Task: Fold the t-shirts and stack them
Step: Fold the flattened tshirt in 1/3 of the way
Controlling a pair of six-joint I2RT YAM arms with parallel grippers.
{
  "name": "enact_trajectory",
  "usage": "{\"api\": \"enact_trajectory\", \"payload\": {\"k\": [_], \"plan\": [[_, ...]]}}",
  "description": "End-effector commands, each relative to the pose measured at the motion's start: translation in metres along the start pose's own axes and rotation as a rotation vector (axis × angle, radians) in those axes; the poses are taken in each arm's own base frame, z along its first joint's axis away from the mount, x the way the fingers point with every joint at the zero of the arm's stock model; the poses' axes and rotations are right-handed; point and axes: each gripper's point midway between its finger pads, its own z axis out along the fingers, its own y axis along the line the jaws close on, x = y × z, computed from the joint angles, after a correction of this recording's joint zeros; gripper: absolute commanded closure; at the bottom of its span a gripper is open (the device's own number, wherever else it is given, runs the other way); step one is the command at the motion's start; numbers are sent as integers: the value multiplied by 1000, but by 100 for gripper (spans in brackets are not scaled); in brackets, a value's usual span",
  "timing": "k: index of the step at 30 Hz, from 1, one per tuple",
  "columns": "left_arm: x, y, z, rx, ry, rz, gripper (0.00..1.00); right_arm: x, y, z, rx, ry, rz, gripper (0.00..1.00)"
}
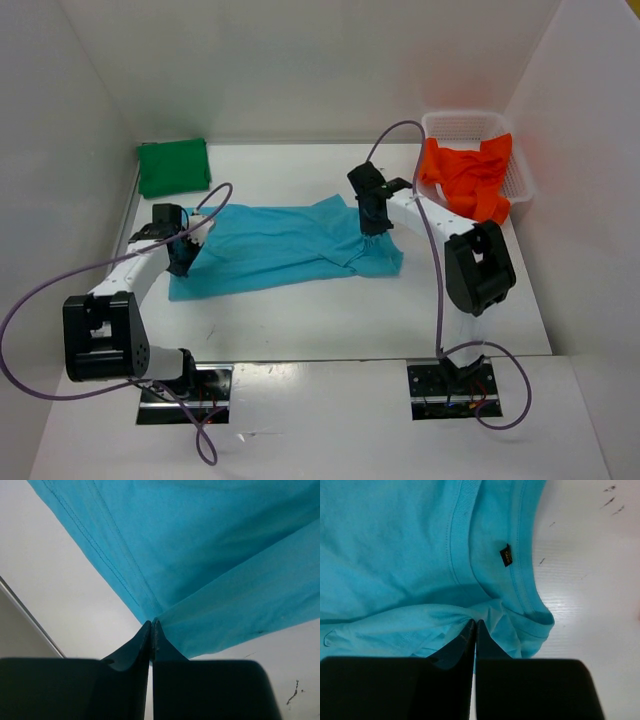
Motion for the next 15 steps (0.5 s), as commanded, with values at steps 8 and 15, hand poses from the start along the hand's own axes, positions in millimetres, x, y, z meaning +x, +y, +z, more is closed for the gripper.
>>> {"api": "enact_trajectory", "payload": {"k": [8,15], "plan": [[-42,31,4,-60,-54,-37,79,-61,9,11,-12,-93,3,57],[-19,42,-11,-80,-15,-89,25,-74,-10,-34,-38,-154,169,18]]}}
